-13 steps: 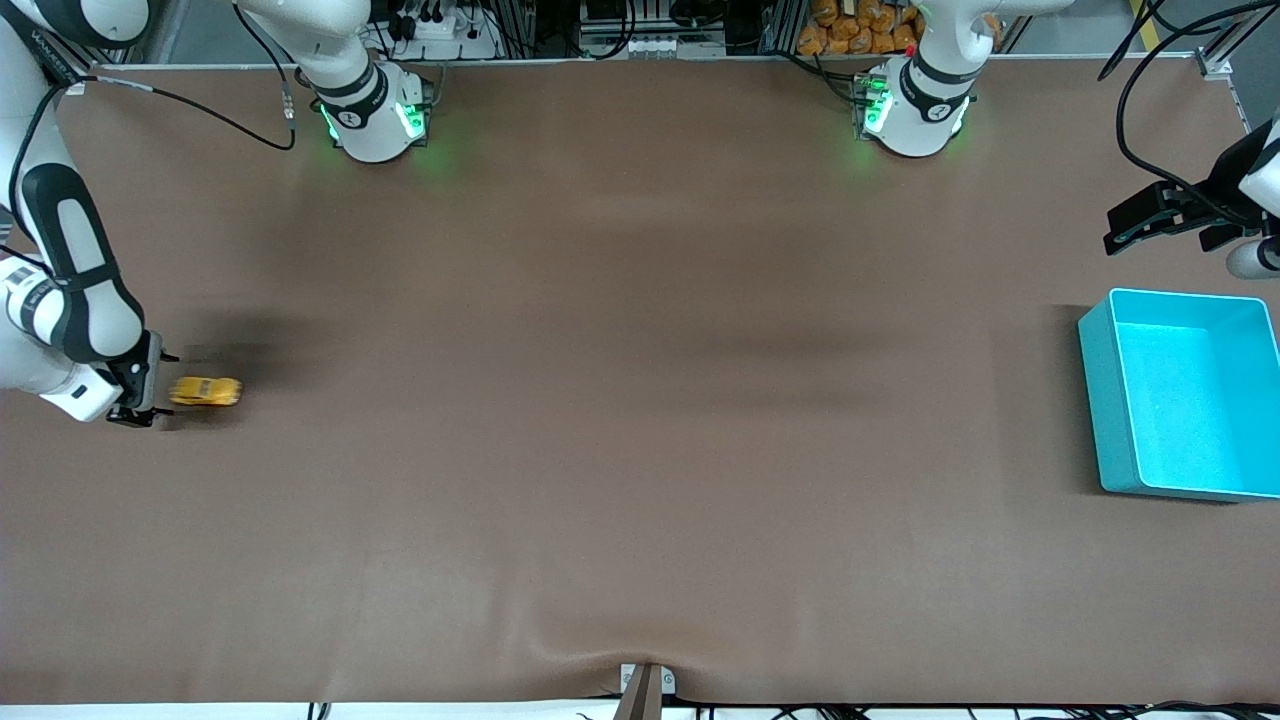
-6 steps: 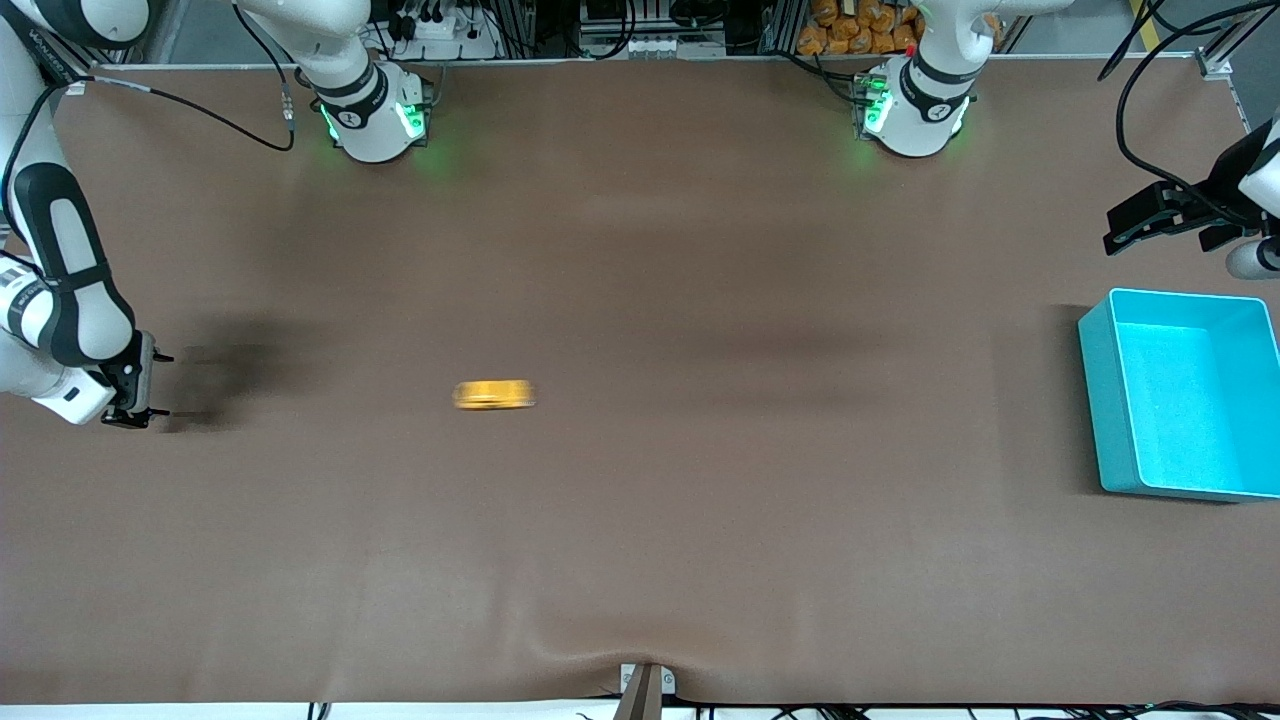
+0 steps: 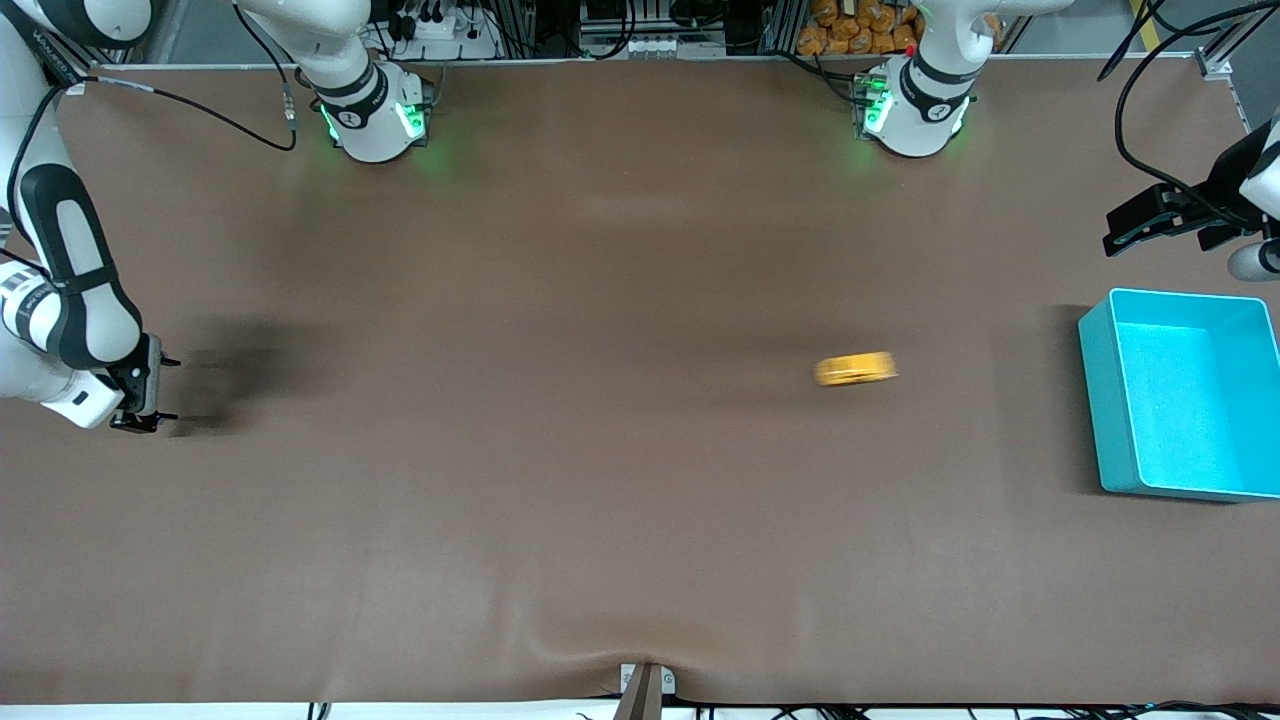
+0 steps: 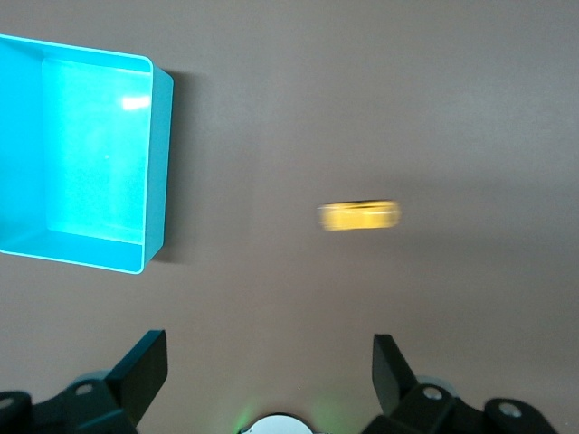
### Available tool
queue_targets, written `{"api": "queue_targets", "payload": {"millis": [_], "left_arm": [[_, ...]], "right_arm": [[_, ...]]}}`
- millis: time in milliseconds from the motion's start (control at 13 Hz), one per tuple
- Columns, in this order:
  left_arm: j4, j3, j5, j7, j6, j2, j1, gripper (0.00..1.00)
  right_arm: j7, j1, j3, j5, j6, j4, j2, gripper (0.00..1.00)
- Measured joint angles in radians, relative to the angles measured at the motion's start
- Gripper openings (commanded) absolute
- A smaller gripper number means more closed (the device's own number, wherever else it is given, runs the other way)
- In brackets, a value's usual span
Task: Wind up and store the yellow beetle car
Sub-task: 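Open the right gripper to release the car toward the blue bin, then grasp the car with the left gripper while the right gripper withdraws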
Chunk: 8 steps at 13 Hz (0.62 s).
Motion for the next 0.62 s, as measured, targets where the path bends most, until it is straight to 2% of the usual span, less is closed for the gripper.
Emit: {"api": "queue_targets", "payload": {"millis": [385,615], "left_arm": [[-0.007,0.000,0.000,-0.024,0.000,0.000,0.000,1.00],[-0.043,0.000,0.000,-0.152,-0.001,0.000,0.000,1.00]], "right_arm": [[0.000,-0.002,0.000,0.000,-0.086,0.048,0.000,1.00],[0.000,-0.003,-0.001,0.000,-0.090,0.053,0.000,1.00]]}}
